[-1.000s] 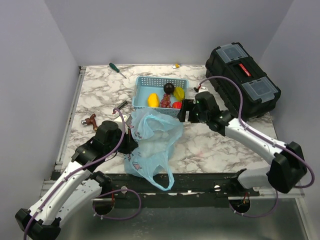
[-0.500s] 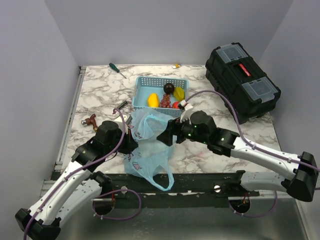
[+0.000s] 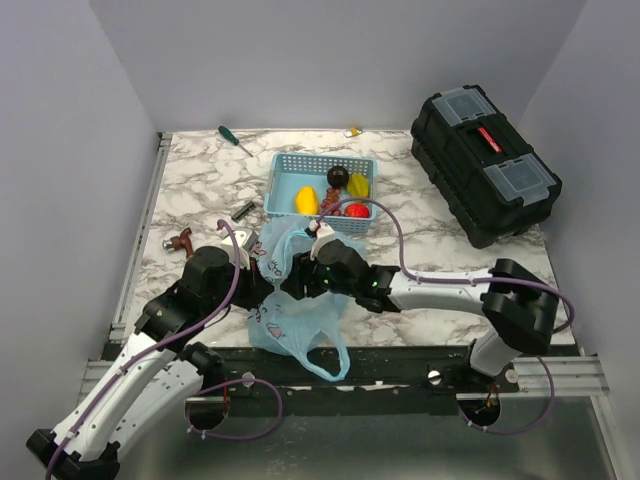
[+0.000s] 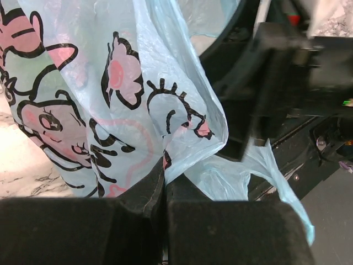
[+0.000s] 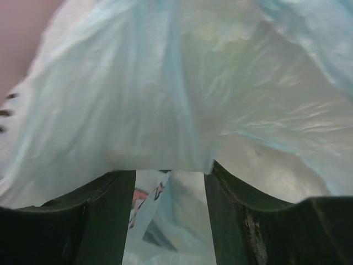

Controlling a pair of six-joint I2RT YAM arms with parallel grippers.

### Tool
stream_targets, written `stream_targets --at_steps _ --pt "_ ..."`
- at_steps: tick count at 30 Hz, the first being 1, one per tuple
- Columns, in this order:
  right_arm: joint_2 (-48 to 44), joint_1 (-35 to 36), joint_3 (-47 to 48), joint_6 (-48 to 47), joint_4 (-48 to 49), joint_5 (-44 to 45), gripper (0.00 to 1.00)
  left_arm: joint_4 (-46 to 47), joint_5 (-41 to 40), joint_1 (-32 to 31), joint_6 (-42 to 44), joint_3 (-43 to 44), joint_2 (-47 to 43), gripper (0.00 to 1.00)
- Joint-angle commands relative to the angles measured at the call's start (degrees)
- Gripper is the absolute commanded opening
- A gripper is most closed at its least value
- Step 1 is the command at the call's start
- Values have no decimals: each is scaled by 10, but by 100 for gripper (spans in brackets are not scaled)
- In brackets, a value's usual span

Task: Take the fake fruits out of the plastic bag
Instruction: Take out the fake fruit from the plastic bag.

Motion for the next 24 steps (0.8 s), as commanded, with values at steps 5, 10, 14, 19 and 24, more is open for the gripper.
stream_targets --at_steps 5,10,14,19,24 --pt "99 3 39 40 115 130 56 6 -8 -2 -4 -2 -3 0" --pt "146 2 58 60 181 152 60 6 -3 -2 -3 -2 3 0" --pt "173 3 71 78 206 182 65 6 -2 -3 -2 -3 3 0" --pt "208 3 101 85 197 199 72 7 1 -3 -2 -3 3 0" --pt "241 2 131 81 180 192 79 8 3 -3 -2 -2 4 0"
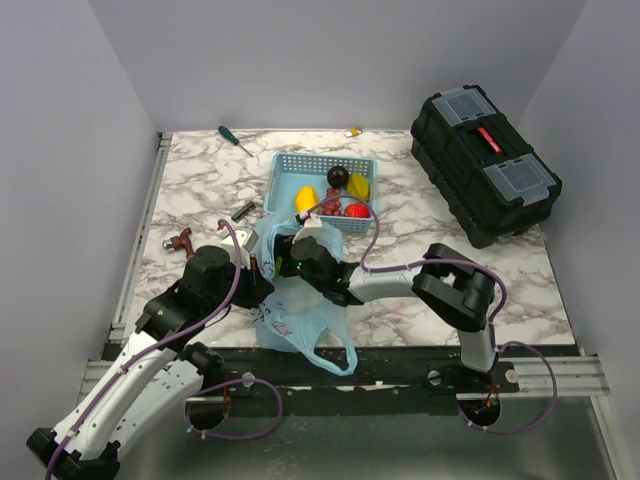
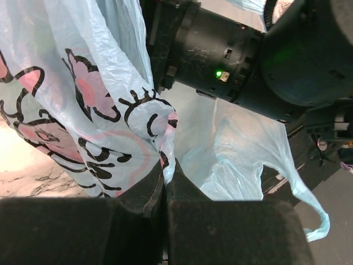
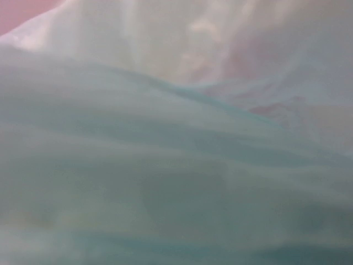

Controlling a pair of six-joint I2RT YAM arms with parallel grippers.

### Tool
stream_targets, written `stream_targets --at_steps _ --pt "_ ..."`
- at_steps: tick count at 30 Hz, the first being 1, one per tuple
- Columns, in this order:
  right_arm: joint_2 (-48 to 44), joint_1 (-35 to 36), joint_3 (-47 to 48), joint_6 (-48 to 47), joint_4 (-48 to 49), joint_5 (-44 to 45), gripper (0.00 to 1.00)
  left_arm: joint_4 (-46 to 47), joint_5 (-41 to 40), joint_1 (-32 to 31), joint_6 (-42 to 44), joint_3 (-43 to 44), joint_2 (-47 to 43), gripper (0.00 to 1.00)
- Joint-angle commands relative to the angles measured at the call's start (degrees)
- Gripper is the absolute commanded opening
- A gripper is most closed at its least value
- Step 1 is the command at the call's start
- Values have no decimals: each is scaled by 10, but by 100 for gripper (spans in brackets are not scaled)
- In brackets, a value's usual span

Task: Take the fake fruits out of the plastic bag
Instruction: Take out the fake fruit from the plastic bag.

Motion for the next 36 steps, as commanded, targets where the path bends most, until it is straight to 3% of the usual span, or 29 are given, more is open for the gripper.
stream_targets --at_steps 1,7,17,26,36 --pt "36 2 34 6 -3 23 81 8 5 -3 -1 -3 0 0" --pt "72 1 59 4 -25 12 87 9 5 -3 -1 -4 -1 0" --pt "111 1 80 10 -49 2 85 7 6 -3 -1 -3 2 0" --pt "6 0 6 -31 -48 43 45 4 -4 -4 -3 -2 2 0" --pt "-167 0 -103 -51 -128 206 29 -9 -24 -4 -4 5 20 0"
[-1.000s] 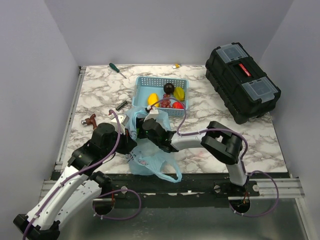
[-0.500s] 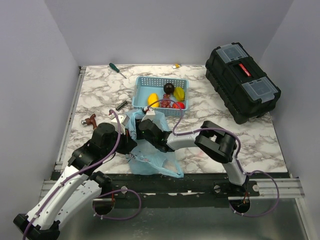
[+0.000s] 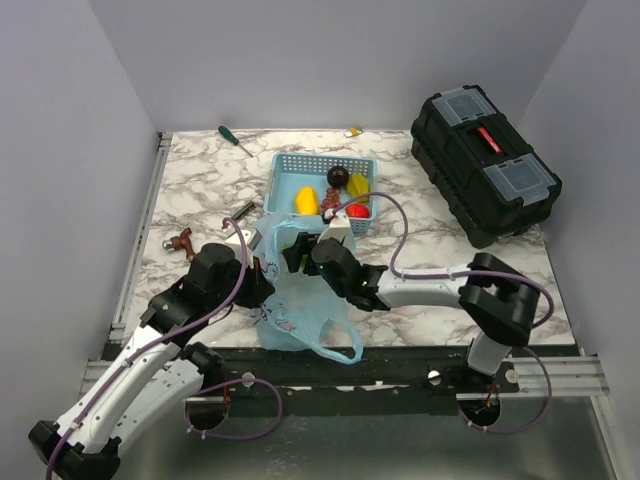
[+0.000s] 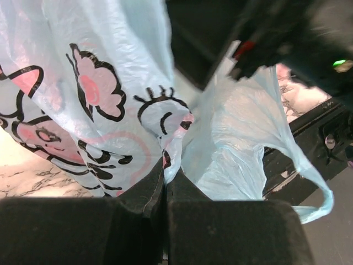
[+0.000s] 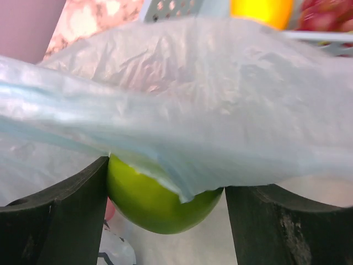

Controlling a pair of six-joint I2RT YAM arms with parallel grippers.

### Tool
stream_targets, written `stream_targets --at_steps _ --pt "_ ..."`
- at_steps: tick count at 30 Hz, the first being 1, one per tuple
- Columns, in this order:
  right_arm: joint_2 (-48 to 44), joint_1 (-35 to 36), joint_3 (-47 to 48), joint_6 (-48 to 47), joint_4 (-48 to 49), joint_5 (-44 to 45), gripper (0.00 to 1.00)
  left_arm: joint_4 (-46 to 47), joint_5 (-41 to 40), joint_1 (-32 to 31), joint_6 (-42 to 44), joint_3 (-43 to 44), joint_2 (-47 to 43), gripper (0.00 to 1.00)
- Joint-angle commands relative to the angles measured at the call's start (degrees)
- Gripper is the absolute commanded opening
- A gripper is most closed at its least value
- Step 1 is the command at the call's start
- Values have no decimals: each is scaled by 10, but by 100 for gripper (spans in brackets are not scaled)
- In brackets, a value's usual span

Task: Take the fake fruits out of the plastic bag
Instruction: Take out the fake fruit from the plastic bag.

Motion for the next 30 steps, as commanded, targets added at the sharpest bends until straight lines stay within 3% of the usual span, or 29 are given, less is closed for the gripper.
stream_targets --at_steps 1,7,12,15,18,22,30 --pt "-72 0 -32 -2 -76 136 28 -8 -28 -4 -3 6 -3 0" --pt "-173 0 -66 62 -214 288 27 -14 -39 -4 -1 6 -22 0" --pt "-244 0 -83 73 -290 329 26 -17 -40 -3 0 8 -15 0" --pt "-263 0 -97 -7 -244 247 26 -34 -39 -4 -7 20 -7 0" --pt "-270 1 -113 -109 -145 62 26 -70 -39 -4 -18 42 -1 0" --pt "-272 1 -92 -137 -113 -122 26 -152 -68 -4 -34 81 26 0" --pt "-291 1 -65 -145 -68 -233 25 -249 -158 -4 -70 108 50 0"
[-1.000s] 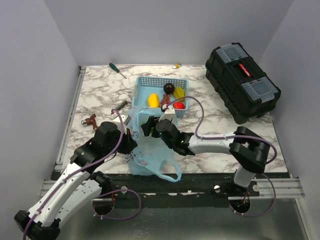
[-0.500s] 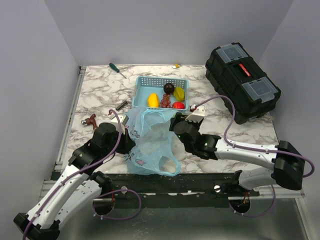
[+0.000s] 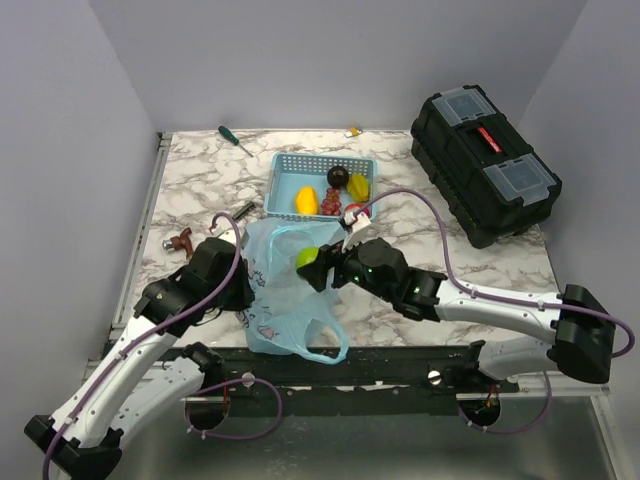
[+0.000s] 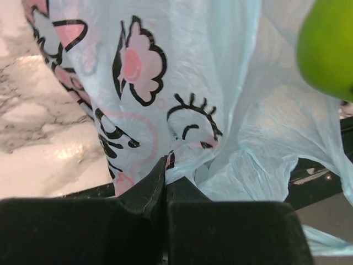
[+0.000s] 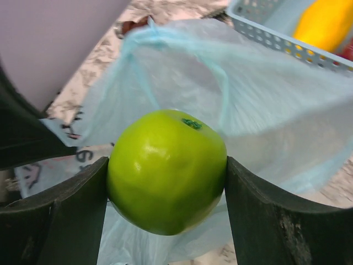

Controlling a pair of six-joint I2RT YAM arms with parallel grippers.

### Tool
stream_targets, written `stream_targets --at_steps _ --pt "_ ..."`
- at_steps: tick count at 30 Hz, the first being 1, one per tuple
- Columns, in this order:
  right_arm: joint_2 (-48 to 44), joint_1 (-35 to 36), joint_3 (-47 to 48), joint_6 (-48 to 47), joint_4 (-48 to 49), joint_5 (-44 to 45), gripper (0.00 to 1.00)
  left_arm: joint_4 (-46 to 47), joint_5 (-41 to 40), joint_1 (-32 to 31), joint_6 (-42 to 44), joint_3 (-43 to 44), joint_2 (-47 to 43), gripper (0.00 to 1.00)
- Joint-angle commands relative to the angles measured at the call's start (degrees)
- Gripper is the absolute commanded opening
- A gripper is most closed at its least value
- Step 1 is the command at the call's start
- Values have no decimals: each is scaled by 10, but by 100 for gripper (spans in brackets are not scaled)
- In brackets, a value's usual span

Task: Take the fake fruits out of the plastic bag
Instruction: Take out the fake fruit from the plastic bag.

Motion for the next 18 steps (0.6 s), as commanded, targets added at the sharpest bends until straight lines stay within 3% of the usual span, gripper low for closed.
stream_targets --at_steps 1,7,12,18 --pt "-26 2 33 -16 51 -100 25 -82 -75 -4 -38 18 10 0" --pt "-65 2 60 -3 40 -115 25 -61 -74 -4 -41 2 43 0" --pt "-63 1 115 -36 -17 -8 24 -56 -71 -4 -41 0 57 0" --pt "9 -27 188 -48 -67 101 21 -42 -59 -4 -37 -8 14 0"
